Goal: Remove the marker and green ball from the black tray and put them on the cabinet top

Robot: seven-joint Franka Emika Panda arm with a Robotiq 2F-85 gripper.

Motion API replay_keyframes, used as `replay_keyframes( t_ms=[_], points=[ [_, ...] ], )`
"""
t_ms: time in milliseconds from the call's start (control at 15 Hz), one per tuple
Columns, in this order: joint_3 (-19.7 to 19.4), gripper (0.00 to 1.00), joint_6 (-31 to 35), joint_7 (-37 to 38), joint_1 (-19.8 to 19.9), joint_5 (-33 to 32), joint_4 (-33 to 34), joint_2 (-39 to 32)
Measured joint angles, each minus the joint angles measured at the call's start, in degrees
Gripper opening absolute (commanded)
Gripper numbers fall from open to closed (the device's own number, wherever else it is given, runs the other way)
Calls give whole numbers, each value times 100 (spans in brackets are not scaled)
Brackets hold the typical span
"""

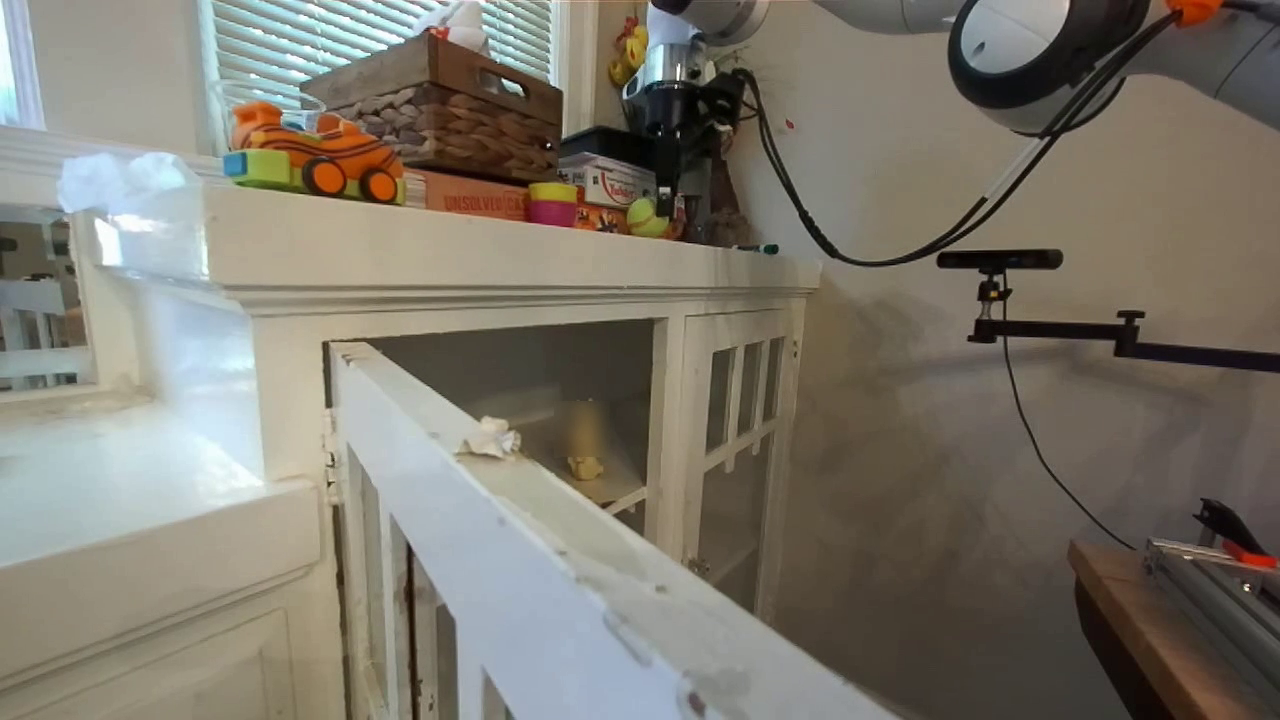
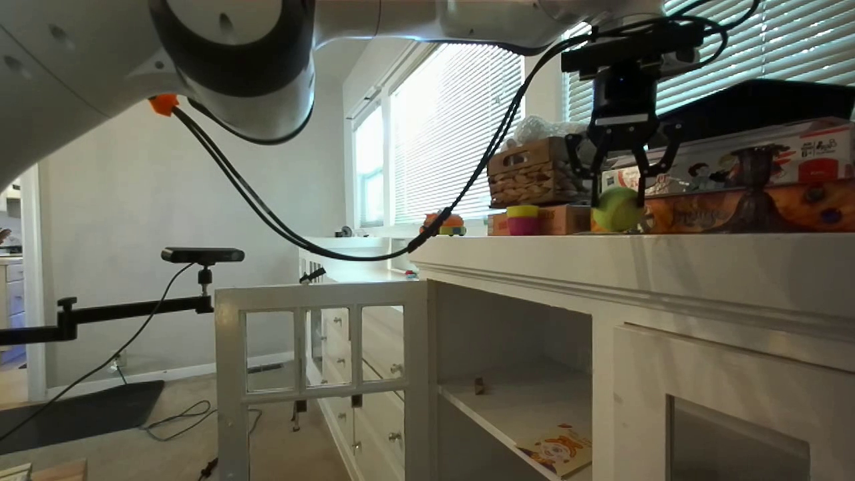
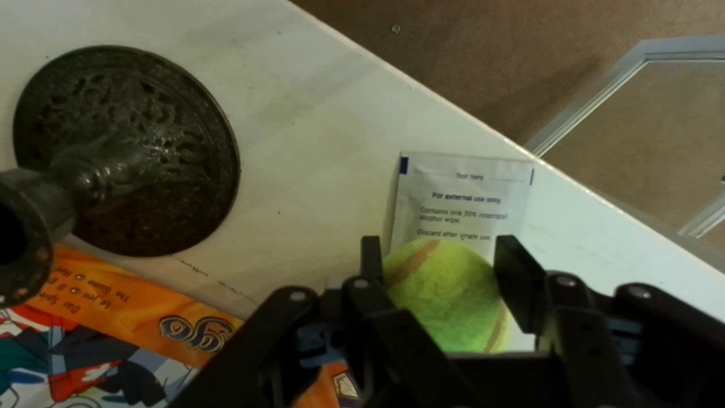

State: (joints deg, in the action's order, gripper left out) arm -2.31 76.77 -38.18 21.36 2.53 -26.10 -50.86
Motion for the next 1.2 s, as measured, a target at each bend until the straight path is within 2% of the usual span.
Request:
replay_keyframes(
  t_ms=[267, 333, 400, 600, 1200],
  points=[
    [-15, 27, 3, 0, -14, -23, 0, -1],
    [-19, 77, 3, 0, -19, -33, 0, -1],
    [-22, 80, 3, 0, -26, -46, 0, -1],
    [-46, 99, 3, 52, -53, -90, 0, -7],
    [-73, 100, 3, 75, -101, -159, 0, -9]
  ],
)
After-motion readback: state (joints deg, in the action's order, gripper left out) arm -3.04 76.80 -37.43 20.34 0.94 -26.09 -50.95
